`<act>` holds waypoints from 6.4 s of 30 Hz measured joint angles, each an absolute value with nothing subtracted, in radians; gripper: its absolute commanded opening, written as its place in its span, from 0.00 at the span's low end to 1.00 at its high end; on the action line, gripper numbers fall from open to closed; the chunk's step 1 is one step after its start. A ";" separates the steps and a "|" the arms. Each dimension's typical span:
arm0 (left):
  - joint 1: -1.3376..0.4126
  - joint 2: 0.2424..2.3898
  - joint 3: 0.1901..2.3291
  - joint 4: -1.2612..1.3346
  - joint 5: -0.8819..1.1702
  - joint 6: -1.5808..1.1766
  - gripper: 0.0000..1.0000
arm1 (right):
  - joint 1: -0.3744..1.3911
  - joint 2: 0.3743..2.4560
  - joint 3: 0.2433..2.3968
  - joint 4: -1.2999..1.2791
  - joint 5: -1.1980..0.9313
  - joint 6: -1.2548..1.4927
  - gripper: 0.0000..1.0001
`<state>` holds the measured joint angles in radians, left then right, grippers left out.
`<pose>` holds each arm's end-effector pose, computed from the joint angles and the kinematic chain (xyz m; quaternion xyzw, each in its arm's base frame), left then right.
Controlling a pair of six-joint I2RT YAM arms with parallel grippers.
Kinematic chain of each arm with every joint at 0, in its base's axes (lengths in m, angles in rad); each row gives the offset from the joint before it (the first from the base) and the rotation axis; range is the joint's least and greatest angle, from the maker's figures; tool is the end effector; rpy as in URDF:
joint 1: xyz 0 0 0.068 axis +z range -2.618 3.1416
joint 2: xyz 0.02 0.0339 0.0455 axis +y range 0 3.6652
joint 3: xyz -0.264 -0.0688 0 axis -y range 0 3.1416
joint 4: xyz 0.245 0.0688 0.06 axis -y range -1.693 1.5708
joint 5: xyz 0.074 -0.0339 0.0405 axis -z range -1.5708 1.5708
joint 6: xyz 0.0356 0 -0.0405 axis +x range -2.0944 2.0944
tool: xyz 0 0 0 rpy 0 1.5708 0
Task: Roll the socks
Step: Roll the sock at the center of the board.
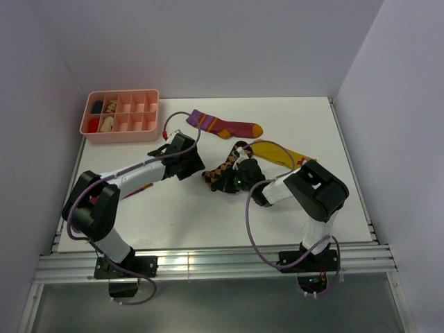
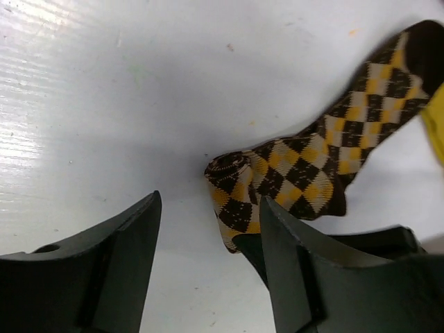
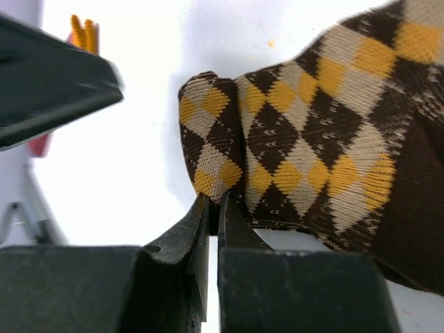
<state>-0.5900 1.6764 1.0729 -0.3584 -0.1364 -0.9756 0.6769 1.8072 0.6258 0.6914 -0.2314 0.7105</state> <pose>0.2903 -0.1885 0.1968 -0.2024 0.9302 -0.1648 0.2579 0.2492 0.2107 0.1151 -0.0451 0.8526 0.4029 0.3296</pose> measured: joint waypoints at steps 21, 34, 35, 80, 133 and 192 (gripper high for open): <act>-0.585 1.677 0.857 0.041 0.014 -1.035 0.54 | 0.539 1.924 0.568 0.899 -0.515 0.998 0.00; -0.556 1.689 0.804 0.112 0.047 -1.073 0.57 | 0.523 1.951 0.569 0.922 -0.546 1.050 0.00; -0.554 1.692 0.804 0.120 0.050 -1.076 0.57 | 0.521 1.954 0.569 0.927 -0.551 1.055 0.00; -0.632 1.815 1.094 -0.223 -0.057 -0.927 0.00 | 0.883 1.563 0.686 0.304 0.235 0.316 0.56; -0.632 1.675 0.965 -0.115 -0.086 -1.016 0.66 | 0.484 1.801 0.506 0.791 -0.502 0.878 0.00; -0.702 1.890 1.145 -0.166 -0.018 -0.920 0.00 | 0.397 1.715 0.876 0.044 -0.250 0.575 0.42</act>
<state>-0.7021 1.8896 1.1450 -0.1661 -0.0177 -0.9199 0.3965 1.7153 0.8757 0.0441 -0.2497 0.5755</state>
